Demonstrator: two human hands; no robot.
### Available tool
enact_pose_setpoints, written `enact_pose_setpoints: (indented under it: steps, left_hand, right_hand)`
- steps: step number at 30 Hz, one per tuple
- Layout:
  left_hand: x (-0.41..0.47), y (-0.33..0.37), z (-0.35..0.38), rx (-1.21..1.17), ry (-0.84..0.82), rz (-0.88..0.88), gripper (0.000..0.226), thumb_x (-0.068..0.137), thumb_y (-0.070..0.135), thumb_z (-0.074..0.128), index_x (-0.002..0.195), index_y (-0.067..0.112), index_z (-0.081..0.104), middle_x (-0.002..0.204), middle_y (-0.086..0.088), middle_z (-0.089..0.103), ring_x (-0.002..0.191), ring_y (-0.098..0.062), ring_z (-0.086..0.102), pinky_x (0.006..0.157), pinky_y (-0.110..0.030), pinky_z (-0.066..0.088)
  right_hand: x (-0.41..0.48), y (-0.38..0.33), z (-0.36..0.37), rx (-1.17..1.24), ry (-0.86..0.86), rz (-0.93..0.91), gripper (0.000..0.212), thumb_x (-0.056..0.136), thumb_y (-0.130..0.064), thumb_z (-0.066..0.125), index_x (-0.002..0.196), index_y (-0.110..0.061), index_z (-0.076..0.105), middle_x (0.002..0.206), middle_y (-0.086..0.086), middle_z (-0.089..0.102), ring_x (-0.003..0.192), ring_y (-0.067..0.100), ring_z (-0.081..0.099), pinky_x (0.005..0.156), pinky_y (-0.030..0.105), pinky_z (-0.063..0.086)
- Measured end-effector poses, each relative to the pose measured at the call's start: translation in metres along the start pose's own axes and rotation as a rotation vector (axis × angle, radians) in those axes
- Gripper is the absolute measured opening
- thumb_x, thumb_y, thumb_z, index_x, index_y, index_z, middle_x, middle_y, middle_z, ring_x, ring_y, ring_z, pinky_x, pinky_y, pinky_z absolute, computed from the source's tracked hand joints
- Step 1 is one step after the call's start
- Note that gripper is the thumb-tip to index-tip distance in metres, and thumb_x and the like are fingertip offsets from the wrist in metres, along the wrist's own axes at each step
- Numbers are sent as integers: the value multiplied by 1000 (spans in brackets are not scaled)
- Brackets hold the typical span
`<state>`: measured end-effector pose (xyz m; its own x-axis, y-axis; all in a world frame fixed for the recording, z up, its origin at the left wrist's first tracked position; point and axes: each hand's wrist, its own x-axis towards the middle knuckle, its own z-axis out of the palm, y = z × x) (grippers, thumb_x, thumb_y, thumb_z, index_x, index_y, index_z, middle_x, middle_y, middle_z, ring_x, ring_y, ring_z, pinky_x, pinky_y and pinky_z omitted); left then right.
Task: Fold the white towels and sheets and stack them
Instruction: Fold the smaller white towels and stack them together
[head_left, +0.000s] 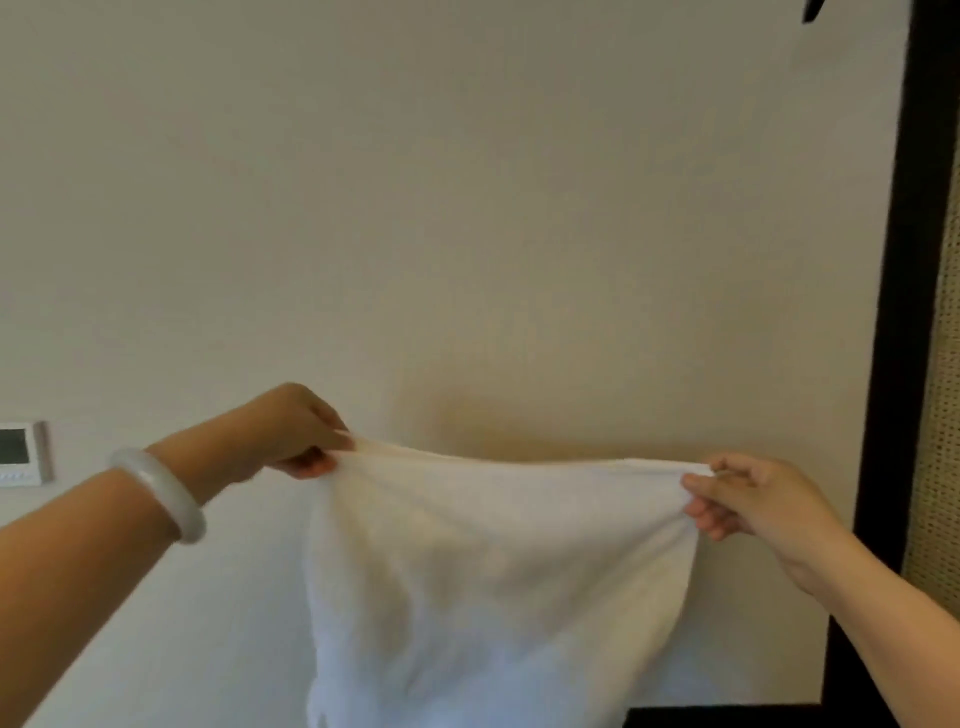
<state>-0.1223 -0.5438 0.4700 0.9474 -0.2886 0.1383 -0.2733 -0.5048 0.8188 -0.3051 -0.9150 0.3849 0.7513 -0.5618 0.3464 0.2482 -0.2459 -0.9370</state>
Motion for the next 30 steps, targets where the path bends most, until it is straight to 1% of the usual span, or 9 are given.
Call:
enact_pose_setpoints:
  steps: [5, 7, 9, 15, 19, 22, 26, 28, 30]
  left_hand:
    - [-6, 5, -41, -75, 113, 146, 6, 81, 2, 74, 83, -4, 73, 57, -16, 65, 37, -14, 53, 38, -20, 46]
    - [-12, -5, -34, 65, 19, 51, 5, 84, -1, 71, 82, -6, 72, 61, -20, 66, 39, -15, 55, 40, -21, 48]
    - [-10, -17, -32, 85, -44, -80, 7, 86, -4, 68, 90, -10, 70, 65, -21, 66, 40, -16, 57, 41, -21, 49]
    - [6, -28, -41, -207, -145, -244, 27, 80, -2, 70, 105, -11, 67, 70, -17, 67, 44, -13, 60, 43, -20, 53]
    - [14, -31, -41, -417, -248, -258, 36, 68, 4, 75, 104, 0, 69, 67, -8, 64, 45, -8, 59, 43, -18, 53]
    - [23, -37, -26, -505, -220, -262, 30, 71, 1, 73, 101, 1, 68, 68, -7, 65, 48, -8, 62, 43, -18, 53]
    - [35, -35, -1, -548, -134, -221, 12, 84, -6, 66, 96, -6, 65, 79, -14, 67, 54, -14, 69, 48, -21, 57]
    - [38, -24, -1, -568, -95, -169, 7, 85, -6, 66, 92, -5, 65, 79, -14, 68, 55, -14, 70, 49, -21, 57]
    - [37, -12, -8, -602, -61, -106, 8, 84, -5, 67, 91, -3, 67, 72, -11, 71, 57, -13, 70, 49, -19, 56]
  right_hand:
    - [-1, -16, -9, -77, 25, -142, 7, 87, -3, 69, 87, 1, 63, 56, 15, 65, 40, 16, 54, 37, 21, 42]
    - [-2, -17, -4, -176, -39, -123, 9, 88, -6, 69, 82, 0, 65, 56, 17, 64, 40, 16, 52, 36, 21, 40]
    - [-3, -15, 5, -217, -120, -78, 10, 88, -4, 69, 80, 0, 64, 56, 17, 63, 39, 15, 51, 35, 21, 39]
    - [0, -5, 10, -191, -141, -6, 15, 88, -7, 70, 75, -1, 64, 59, 17, 63, 41, 17, 51, 37, 22, 39]
    - [7, -4, 1, -154, -127, -9, 15, 86, -12, 72, 73, -6, 67, 60, 18, 63, 41, 16, 51, 36, 22, 38]
    - [14, 1, 2, -138, -117, 39, 9, 86, -11, 72, 81, -4, 68, 60, 18, 64, 40, 15, 53, 35, 21, 39]
    - [25, 6, 13, -34, -66, 127, 7, 88, -6, 69, 90, -1, 64, 61, 17, 69, 45, 18, 66, 39, 22, 50]
    - [30, -1, 13, 29, -40, 107, 5, 89, -3, 67, 88, -3, 62, 59, 14, 69, 47, 17, 68, 42, 23, 54]
    - [32, -11, 9, 76, -25, 47, 5, 89, -3, 66, 87, -3, 62, 61, 14, 70, 51, 18, 69, 46, 24, 56]
